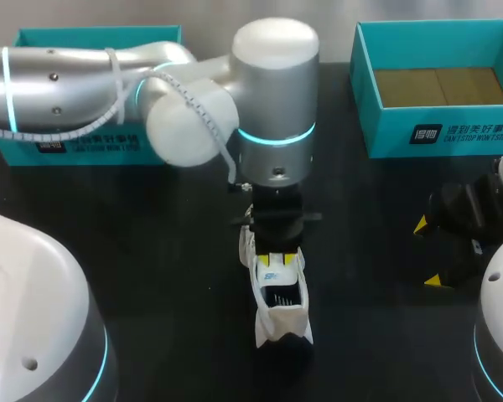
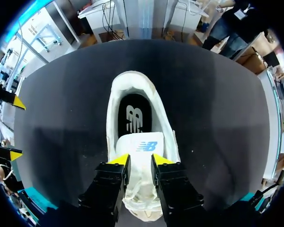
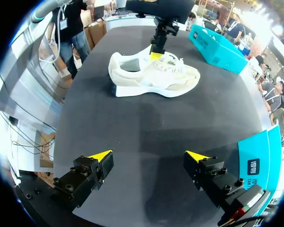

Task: Take the shoe out of the shoebox, open the shoe tongue, remove and reinsert the insole, then place the shoe into the shoebox

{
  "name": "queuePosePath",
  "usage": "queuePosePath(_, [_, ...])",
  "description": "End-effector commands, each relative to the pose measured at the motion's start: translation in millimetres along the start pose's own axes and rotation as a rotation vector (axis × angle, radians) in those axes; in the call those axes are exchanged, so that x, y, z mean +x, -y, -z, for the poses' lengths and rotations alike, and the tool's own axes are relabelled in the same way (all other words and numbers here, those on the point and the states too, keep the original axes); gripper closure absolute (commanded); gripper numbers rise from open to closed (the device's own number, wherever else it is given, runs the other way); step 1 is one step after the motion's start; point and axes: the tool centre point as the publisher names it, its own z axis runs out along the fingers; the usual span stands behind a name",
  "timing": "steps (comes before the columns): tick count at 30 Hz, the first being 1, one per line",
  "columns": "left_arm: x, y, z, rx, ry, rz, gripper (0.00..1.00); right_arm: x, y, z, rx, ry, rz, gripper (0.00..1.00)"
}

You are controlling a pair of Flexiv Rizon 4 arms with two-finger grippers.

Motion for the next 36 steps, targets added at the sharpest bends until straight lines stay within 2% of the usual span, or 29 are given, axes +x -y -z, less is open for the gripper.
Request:
queuePosePath(1, [-4.8, 3.1, -22.4, 0.001, 0.012, -0.005, 0.70, 1.2, -0.7, -0.1, 0.004, 0.002, 0.000, 0.00])
queuePosePath(4, [-8.2, 1.9, -30.8, -0.003, 0.002, 0.002, 0.69, 1.2, -0.7, -0.1, 0.004, 0.002, 0.000, 0.00])
queuePosePath(6, [-6.7, 2.7, -27.7, 0.004, 0.007, 0.007, 0.68, 1.2, -0.7, -0.1, 0.004, 0.002, 0.000, 0.00])
queuePosePath(11, [6.2, 10.1, 0.7, 0.010, 0.059, 0.000, 0.66, 1.2, -0.7, -0.1, 0.004, 0.002, 0.000, 0.00])
queuePosePath(17, [19.2, 22.4, 34.1, -0.029, 0.084, 0.021, 0.55, 1.2, -0.7, -0.1, 0.004, 0.002, 0.000, 0.00])
queuePosePath(18, [20.8, 24.5, 39.4, -0.030, 0.078, 0.038, 0.51, 1.2, -0.7, -0.1, 0.004, 0.002, 0.000, 0.00])
queuePosePath(19, [22.0, 26.7, 43.8, -0.036, 0.075, 0.047, 0.35, 1.2, -0.7, -0.1, 0.004, 0.002, 0.000, 0.00])
queuePosePath(20, [23.4, 29.5, 48.2, -0.043, 0.068, 0.070, 0.15, 1.2, -0.7, -0.1, 0.004, 0.002, 0.000, 0.00])
queuePosePath(21, [24.3, 31.7, 51.6, -0.043, 0.060, 0.102, 0.00, 1.2, -0.7, -0.1, 0.004, 0.002, 0.000, 0.00])
queuePosePath(23, [26.8, 36.5, 58.1, -0.035, 0.059, 0.201, 0.00, 1.2, -0.7, -0.1, 0.004, 0.002, 0.000, 0.00])
queuePosePath(27, [31.3, 49.4, 62.6, 0.047, 0.112, 0.378, 0.00, 1.2, -0.7, -0.1, 0.004, 0.002, 0.000, 0.00])
queuePosePath(28, [32.7, 53.4, 64.3, 0.023, 0.136, 0.424, 0.00, 1.2, -0.7, -0.1, 0.004, 0.002, 0.000, 0.00])
queuePosePath(36, [32.7, 53.4, 64.3, 0.023, 0.136, 0.424, 0.00, 1.2, -0.7, -0.1, 0.004, 0.002, 0.000, 0.00])
